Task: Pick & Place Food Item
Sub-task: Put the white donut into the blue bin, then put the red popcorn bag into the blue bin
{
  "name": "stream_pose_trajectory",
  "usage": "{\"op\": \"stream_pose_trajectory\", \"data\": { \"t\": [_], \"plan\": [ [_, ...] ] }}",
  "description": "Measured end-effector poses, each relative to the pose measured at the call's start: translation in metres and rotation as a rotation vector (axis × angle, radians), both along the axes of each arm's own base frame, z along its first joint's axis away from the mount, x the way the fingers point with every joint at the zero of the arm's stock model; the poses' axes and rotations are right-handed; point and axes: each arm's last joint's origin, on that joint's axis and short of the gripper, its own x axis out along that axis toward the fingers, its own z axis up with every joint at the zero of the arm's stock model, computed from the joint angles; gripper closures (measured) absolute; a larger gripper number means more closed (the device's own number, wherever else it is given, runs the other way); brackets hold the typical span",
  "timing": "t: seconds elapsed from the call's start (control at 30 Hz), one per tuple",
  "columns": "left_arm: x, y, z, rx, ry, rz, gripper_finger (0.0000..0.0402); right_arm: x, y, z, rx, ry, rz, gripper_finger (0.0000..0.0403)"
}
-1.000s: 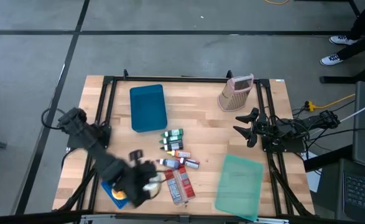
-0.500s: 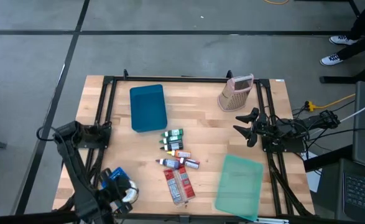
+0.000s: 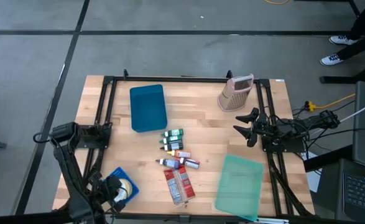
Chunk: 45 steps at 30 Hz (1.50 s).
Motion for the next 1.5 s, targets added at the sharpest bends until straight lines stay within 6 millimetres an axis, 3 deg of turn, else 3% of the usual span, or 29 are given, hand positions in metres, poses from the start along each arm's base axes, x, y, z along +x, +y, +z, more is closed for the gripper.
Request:
{"op": "stream_pose_trajectory", "data": {
  "t": [0.37, 0.5, 0.87, 1.03, 1.2, 1.5],
  "plan": [
    [0.001, 0.001, -0.016, -0.024, -0.028, 0.0, 0.0389, 0.0, 0.0, 0.0, 0.004, -0.001, 0.0, 0.0149],
    [0.001, 0.001, -0.015, -0.022, -0.049, -0.012, 0.0372, 0.0, 0.0, 0.0, 0.004, -0.001, 0.0, 0.0149],
    [0.007, 0.013, 0.005, -0.045, -0.064, -0.07, 0.0233, 0.0, 0.0, 0.0, 0.01, -0.003, 0.001, 0.0149],
    [0.008, 0.017, 0.009, -0.041, -0.05, -0.071, 0.0188, 0.0, 0.0, 0.0, 0.011, -0.003, 0.001, 0.0149],
    [0.005, 0.025, 0.016, 0.001, -0.048, -0.075, 0.0172, 0.0, 0.0, 0.0, 0.01, -0.003, 0.0, 0.0149],
    [0.023, 0.061, 0.052, 0.201, -0.354, -0.16, 0.0177, 0.0, 0.0, 0.0, 0.01, -0.003, 0.0, 0.0149]
  ]
}}
